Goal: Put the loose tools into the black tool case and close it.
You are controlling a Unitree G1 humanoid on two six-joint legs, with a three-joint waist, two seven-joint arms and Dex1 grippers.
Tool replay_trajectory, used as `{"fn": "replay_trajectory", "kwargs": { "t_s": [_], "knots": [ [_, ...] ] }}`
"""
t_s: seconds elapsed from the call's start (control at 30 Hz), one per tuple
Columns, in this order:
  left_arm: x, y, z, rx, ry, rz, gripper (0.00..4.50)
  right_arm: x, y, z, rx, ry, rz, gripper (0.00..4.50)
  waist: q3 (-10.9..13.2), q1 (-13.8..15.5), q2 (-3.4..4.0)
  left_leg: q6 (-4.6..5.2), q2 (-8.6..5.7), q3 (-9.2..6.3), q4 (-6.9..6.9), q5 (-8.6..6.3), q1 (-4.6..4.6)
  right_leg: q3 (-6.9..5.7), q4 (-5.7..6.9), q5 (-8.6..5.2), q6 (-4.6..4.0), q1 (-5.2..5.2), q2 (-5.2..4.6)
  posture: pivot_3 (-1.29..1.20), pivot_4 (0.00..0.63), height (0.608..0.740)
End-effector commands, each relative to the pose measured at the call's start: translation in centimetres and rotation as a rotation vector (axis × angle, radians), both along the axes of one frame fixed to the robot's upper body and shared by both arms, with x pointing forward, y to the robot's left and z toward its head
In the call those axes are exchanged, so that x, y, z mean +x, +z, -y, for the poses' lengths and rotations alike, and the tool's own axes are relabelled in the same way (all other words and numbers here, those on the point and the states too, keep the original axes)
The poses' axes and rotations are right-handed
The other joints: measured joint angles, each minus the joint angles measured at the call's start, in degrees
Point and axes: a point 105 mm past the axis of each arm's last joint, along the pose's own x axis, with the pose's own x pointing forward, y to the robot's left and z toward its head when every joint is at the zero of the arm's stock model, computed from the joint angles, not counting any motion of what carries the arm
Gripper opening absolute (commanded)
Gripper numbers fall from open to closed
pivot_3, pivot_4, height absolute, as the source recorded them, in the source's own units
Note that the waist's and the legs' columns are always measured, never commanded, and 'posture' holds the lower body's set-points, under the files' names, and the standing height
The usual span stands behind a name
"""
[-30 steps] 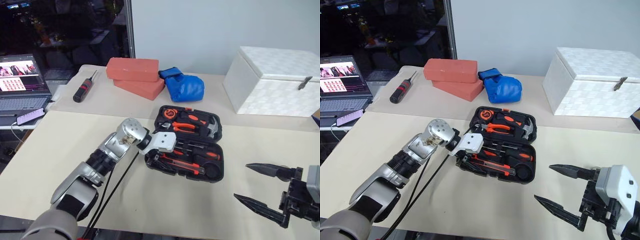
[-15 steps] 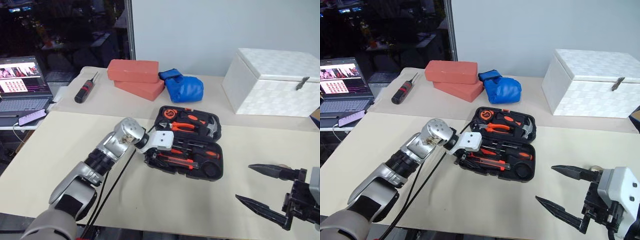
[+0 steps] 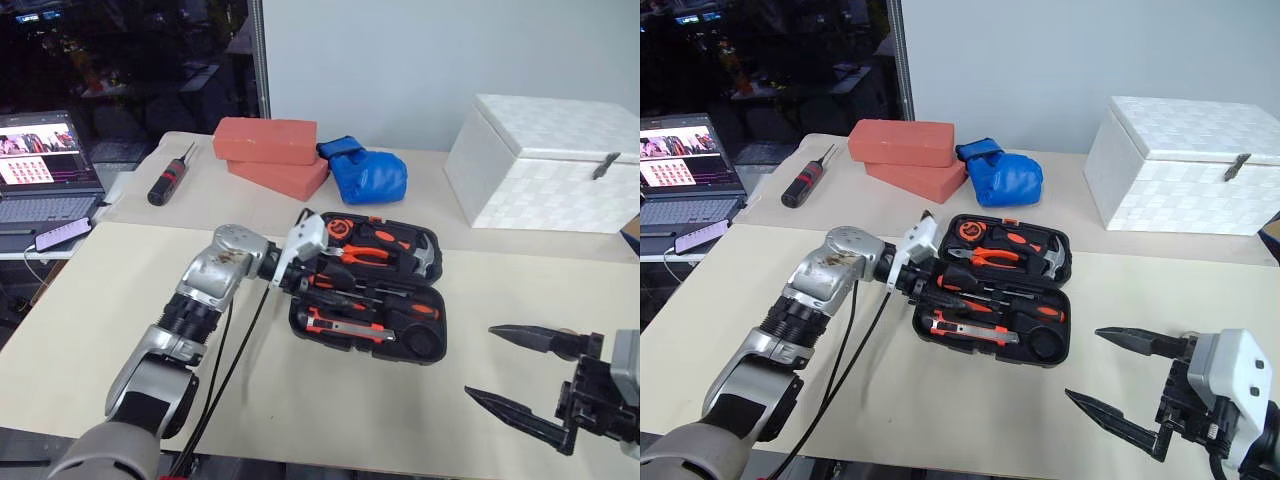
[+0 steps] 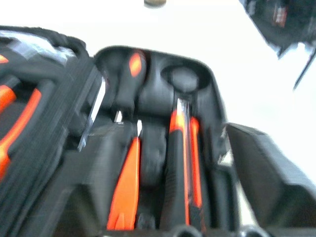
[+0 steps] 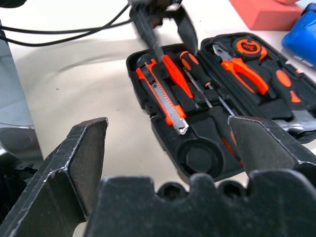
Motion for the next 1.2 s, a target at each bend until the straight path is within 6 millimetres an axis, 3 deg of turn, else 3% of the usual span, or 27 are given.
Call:
{"fn": "replay_trajectory", "kwargs": {
  "t_s": [0.03,0.17,0.37,0.57,0.63,0.73,0.93,0.97,1.0,1.03,1.17,1.2],
  "knots": [
    [-0.2,-1.2,-0.2,-0.015,0.089,0.061,1.41,0.3,0.2,0.0,-0.003,-0.008,0.03,4.5,-0.02,-0.09,0.03,0.0,0.0,0.0,0.0,0.0,0.02,0.01,0.0,0.01,0.02,0.02,0.0,0.0,0.15,0.74],
    [-1.1,-4.0,-0.6,0.043,0.163,0.064,0.06,0.2,0.3,0.1,-0.009,-0.009,0.026,4.5,-0.01,-0.03,0.02,0.0,0.0,-0.02,0.0,0.0,0.02,0.0,0.05,0.12,0.18,0.0,0.01,0.0,0.15,0.74],
    [-1.3,-10.5,-1.4,0.335,0.278,0.033,0.06,-0.1,0.4,0.5,-0.04,-0.003,0.0,4.5,-0.15,0.52,0.16,-0.01,-0.05,-0.02,0.05,0.0,0.13,0.01,0.03,-0.03,-0.08,0.16,-0.03,0.0,0.15,0.74],
    [-1.8,-11.8,-1.5,0.386,0.228,0.106,0.06,0.2,0.7,1.3,-0.064,-0.047,-0.028,4.5,-0.44,0.18,0.27,-0.38,0.01,-0.03,-0.05,-0.22,1.08,-0.01,-0.14,-0.11,-0.23,1.01,-0.05,0.0,0.15,0.74],
    [-1.6,-10.2,-0.5,0.271,0.217,0.159,0.06,0.7,0.7,1.9,-0.048,-0.111,-0.035,4.5,-0.58,0.02,0.33,-0.47,0.0,-0.04,-0.08,-0.28,1.1,-0.01,-0.17,-0.12,-0.24,1.02,-0.09,0.0,0.15,0.74],
    [-1.6,-4.3,0.2,-0.081,0.218,0.157,0.06,1.9,0.8,2.7,-0.093,-0.236,0.039,4.5,-0.59,-0.04,0.36,-0.49,-0.02,-0.04,-0.07,-0.29,1.03,0.0,-0.2,-0.12,-0.24,0.96,-0.17,0.0,0.15,0.74],
    [-4.2,0.5,-1.7,-0.189,0.083,0.033,0.06,3.5,-1.3,5.7,-0.191,-0.447,-0.035,4.5,-0.46,-0.22,0.15,-0.04,0.04,0.0,-0.07,-0.02,0.51,-0.03,-0.12,-0.1,-0.24,0.44,-0.08,0.0,0.15,0.74],
    [-4.9,1.4,-1.8,-0.203,0.044,0.024,0.56,4.3,-2.0,7.2,-0.27,-0.522,-0.057,4.5,-0.48,-0.25,0.2,-0.03,0.04,0.03,-0.09,-0.01,0.36,-0.02,-0.09,-0.1,-0.25,0.26,-0.08,0.0,0.15,0.74],
    [-5.5,1.9,-1.9,-0.2,0.014,0.007,0.67,4.9,-2.8,8.6,-0.321,-0.586,-0.106,4.5,-0.49,-0.27,0.22,-0.02,0.02,0.07,-0.12,-0.01,0.2,0.01,-0.08,-0.09,-0.24,0.08,-0.1,0.0,0.15,0.74],
    [-6.1,2.5,-2.0,-0.198,-0.019,0.007,1.05,5.4,-3.5,9.7,-0.341,-0.64,-0.167,4.5,-0.49,-0.22,0.21,-0.02,0.0,0.12,-0.11,0.0,0.13,0.05,-0.09,-0.09,-0.23,0.01,-0.12,0.0,0.15,0.74],
    [-7.2,3.9,-1.1,-0.191,-0.06,0.018,2.65,6.5,-4.0,11.6,-0.289,-0.739,-0.287,4.5,-0.46,0.22,0.15,0.0,-0.06,0.09,-0.07,0.0,-0.03,0.07,-0.16,-0.09,-0.2,-0.03,-0.12,0.0,0.15,0.74],
    [-7.5,4.1,-0.8,-0.189,-0.068,0.023,2.77,6.7,-4.2,12.1,-0.291,-0.76,-0.308,4.5,-0.45,0.39,0.14,0.0,-0.07,0.02,-0.07,0.0,-0.02,0.02,-0.15,-0.12,-0.16,0.0,-0.09,0.0,0.15,0.74]
  ]
}}
